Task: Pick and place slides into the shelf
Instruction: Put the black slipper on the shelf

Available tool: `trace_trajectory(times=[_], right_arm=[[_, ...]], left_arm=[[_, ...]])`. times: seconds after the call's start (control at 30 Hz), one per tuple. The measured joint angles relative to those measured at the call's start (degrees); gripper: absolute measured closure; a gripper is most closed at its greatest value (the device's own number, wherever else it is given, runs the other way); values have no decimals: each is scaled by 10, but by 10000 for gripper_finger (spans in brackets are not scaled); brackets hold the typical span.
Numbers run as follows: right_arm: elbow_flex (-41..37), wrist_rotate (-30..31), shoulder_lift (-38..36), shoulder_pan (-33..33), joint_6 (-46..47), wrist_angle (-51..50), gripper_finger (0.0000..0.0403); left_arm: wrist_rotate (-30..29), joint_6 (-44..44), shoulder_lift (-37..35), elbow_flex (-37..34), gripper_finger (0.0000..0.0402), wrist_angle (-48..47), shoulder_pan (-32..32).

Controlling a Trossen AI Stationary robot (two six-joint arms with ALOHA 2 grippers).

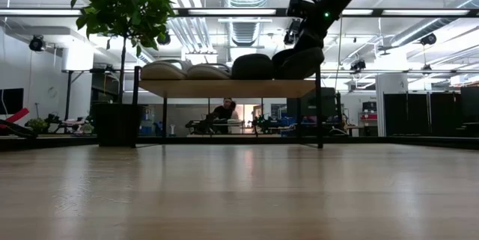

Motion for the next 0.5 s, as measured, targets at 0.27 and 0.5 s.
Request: trace_trajectory(times=[0.27,0.5], right_arm=[[1,-14,0,0,67,8,394],[1,-13,0,0,83,7,394]], left_arm=[[0,0,0,0,127,0,0],[0,0,0,0,127,0,0]])
